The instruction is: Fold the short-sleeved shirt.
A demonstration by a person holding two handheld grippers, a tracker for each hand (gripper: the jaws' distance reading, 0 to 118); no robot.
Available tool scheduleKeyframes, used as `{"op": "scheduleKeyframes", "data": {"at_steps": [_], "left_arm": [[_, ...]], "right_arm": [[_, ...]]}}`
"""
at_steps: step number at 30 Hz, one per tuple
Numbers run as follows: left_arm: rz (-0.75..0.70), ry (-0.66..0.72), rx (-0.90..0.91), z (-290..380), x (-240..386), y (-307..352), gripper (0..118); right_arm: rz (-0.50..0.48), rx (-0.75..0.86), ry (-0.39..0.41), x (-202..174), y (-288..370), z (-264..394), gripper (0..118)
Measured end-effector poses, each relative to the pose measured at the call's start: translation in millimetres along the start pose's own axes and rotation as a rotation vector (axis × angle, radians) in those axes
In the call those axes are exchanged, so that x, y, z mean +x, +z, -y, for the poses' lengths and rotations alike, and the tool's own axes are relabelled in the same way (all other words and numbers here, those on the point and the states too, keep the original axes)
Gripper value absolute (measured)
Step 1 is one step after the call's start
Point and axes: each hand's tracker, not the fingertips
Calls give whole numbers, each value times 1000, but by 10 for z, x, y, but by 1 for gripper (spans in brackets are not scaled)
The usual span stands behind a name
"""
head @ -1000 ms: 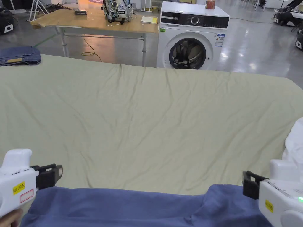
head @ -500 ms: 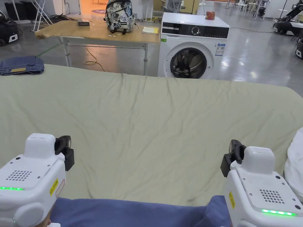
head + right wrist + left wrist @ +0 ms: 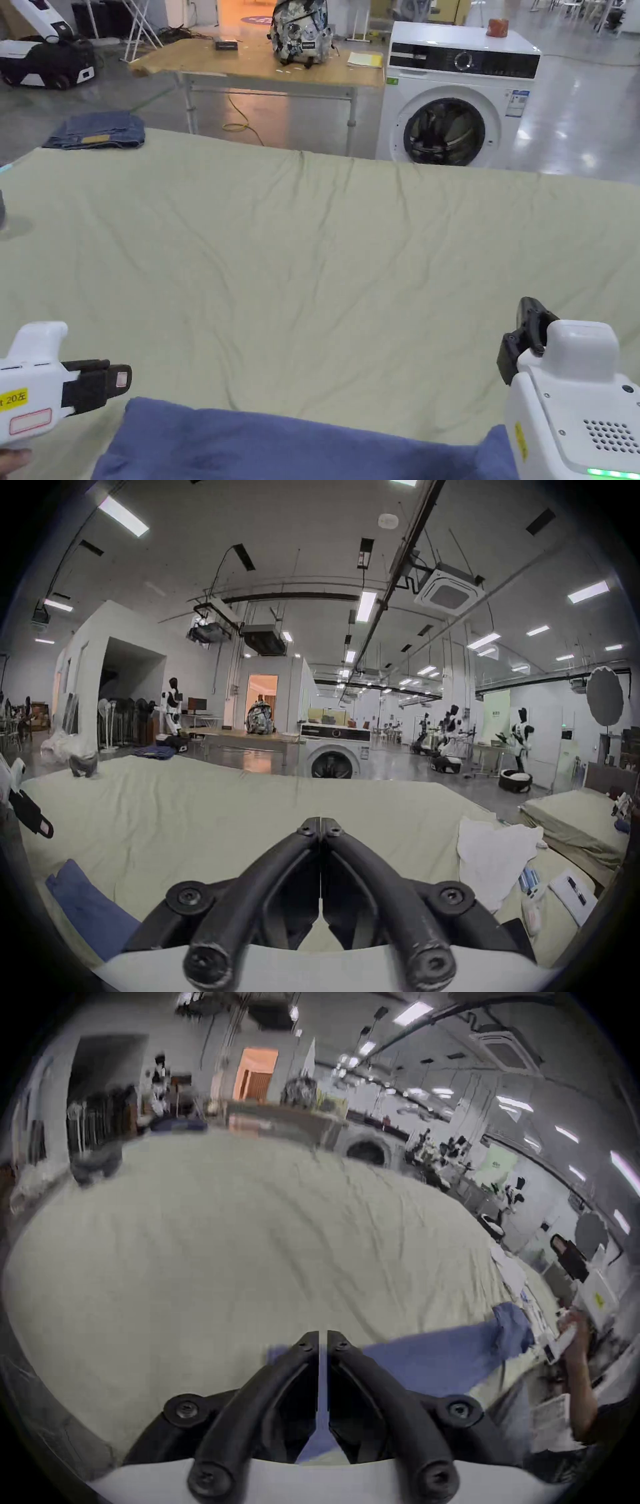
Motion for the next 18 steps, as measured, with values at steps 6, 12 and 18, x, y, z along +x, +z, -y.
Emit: {"op": "scheduleKeyframes", "data": {"at_steps": [6, 12, 18], "left_arm": [[146, 189, -215, 199, -559, -287, 66], [307, 332, -227, 378, -773, -592, 79], [595, 550, -263, 552, -568, -849, 65]], "right_arm": [[-20, -50, 28, -8, -52, 89, 0], [-33, -80, 53, -3, -52, 163, 0], [-24, -82, 55, 16, -47, 221, 0]]}}
